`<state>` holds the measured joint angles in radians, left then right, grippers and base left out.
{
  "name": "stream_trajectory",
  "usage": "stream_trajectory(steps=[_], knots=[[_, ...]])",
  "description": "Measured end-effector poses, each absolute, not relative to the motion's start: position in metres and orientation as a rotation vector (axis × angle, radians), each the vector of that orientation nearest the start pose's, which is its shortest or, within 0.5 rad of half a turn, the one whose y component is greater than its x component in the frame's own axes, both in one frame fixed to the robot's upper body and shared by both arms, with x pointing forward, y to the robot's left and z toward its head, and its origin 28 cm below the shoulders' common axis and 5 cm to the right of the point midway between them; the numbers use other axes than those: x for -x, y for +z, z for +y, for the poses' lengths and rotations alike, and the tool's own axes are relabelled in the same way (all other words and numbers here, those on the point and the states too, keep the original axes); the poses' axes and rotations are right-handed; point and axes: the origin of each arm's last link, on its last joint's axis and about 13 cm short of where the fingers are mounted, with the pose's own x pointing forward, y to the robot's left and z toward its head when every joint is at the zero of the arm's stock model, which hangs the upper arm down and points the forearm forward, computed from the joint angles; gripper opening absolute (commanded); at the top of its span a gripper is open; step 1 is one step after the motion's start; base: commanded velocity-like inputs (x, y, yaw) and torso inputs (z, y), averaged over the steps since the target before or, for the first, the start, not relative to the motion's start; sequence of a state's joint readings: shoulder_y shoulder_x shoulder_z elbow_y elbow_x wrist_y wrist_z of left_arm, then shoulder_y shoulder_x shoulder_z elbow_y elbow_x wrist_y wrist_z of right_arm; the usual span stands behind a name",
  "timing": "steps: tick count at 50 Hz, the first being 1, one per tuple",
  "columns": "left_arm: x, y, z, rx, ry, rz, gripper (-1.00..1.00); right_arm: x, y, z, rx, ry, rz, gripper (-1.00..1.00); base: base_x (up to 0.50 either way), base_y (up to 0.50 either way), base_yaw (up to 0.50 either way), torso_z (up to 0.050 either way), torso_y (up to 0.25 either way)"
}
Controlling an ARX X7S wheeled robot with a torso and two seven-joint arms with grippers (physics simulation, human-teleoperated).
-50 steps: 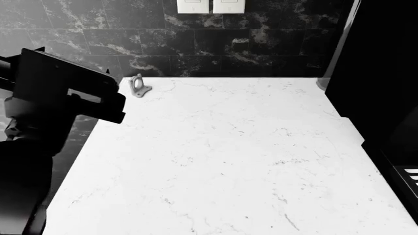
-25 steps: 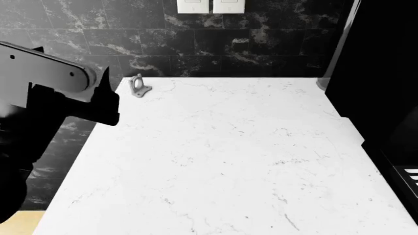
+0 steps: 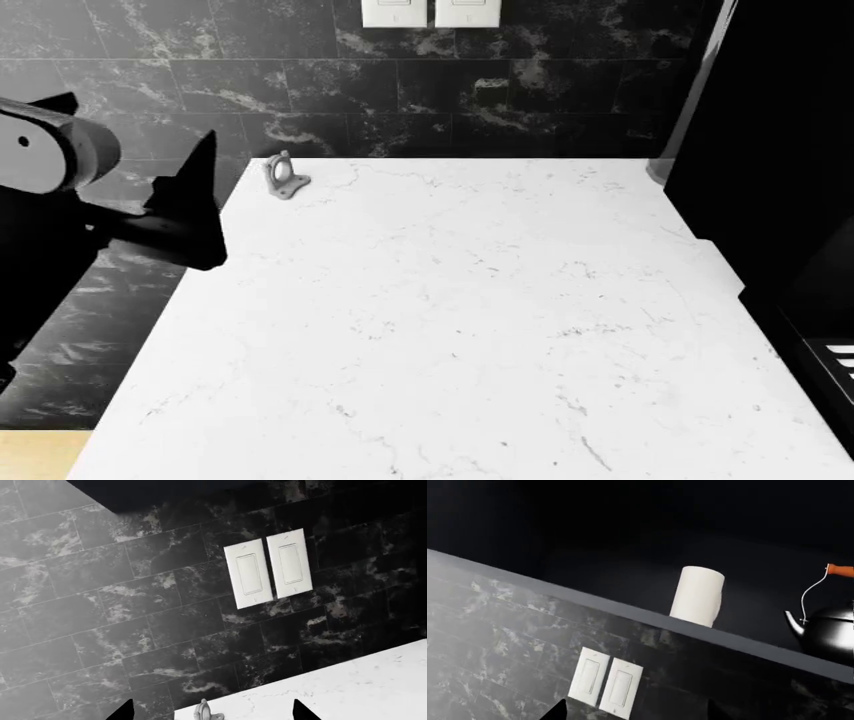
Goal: A wet mug is on the counter and needs to be dried. Pick it up and place it upside down in the open cabinet.
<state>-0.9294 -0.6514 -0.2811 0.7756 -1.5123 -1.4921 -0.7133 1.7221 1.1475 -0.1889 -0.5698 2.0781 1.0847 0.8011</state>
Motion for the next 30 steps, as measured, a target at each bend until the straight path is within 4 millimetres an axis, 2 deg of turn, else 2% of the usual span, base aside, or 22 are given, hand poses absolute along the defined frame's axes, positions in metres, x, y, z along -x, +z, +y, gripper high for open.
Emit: stream_trajectory(steps=[30], knots=[[-0.167, 0.287, 0.275, -0.092, -0.317, -0.156, 1.0, -0.109, 0.341, -0.197, 0.155, 0.294, -0.305, 1.0, 0.0, 0.0, 0.0, 0.0, 0.0]])
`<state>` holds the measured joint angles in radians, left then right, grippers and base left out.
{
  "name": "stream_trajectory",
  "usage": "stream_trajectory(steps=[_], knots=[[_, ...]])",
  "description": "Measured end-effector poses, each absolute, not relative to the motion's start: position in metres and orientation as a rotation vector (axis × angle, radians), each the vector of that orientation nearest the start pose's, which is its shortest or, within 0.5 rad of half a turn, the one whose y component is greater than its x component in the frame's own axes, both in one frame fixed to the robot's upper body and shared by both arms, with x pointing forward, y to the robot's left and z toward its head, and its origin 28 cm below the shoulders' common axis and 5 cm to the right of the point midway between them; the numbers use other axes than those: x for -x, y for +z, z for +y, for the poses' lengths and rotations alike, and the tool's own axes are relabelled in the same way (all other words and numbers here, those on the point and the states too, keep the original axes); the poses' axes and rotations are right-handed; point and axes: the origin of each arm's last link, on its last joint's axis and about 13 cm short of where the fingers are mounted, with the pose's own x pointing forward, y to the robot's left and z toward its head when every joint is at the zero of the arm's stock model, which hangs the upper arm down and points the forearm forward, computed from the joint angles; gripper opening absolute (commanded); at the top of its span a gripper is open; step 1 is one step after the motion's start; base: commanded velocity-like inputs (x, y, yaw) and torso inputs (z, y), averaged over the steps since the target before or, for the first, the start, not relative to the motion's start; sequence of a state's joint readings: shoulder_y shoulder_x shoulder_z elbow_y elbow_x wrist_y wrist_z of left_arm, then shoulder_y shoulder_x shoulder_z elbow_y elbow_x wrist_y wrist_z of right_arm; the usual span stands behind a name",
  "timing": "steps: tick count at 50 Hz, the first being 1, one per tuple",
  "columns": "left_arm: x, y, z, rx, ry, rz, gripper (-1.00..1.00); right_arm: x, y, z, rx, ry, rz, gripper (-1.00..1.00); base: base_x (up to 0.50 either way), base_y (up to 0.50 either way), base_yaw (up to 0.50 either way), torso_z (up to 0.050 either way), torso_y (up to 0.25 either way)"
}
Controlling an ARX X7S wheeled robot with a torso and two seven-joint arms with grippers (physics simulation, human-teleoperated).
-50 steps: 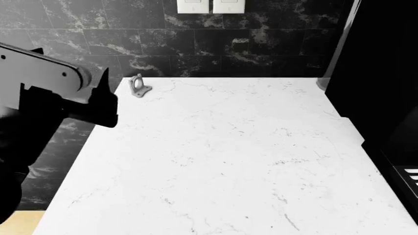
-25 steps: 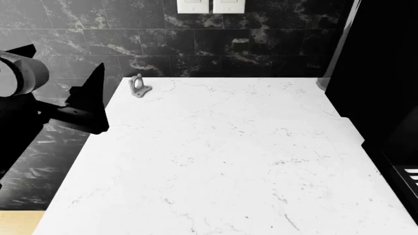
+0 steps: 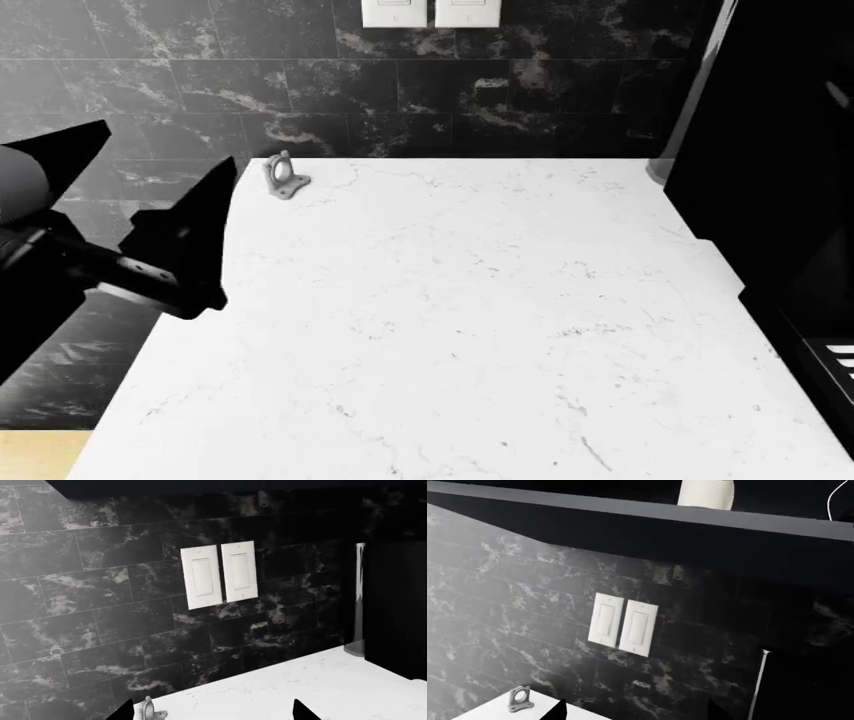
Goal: A wet mug is on the counter and needs to be dried. Pick it up and place it upside down in the open cabinet.
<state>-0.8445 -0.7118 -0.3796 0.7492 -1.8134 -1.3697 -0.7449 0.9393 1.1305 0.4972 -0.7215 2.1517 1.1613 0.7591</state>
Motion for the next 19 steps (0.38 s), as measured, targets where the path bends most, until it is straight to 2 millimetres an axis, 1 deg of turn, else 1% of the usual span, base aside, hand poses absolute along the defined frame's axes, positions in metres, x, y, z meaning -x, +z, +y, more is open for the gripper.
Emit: stream_trajectory(steps=[10, 19], knots=[[-0.162, 0.287, 0.277, -0.049, -0.348, -0.155, 1.0, -0.109, 0.325, -0.2, 0.14, 0.294, -0.264, 1.0, 0.0, 0.0, 0.0, 0.0, 0.0], [-0.157, 0.29, 0.278, -0.026, -0.361, -0.16, 1.0, -0.106, 0.317, -0.203, 0.138, 0.289, -0.241, 1.0, 0.0, 0.0, 0.0, 0.0, 0.0]])
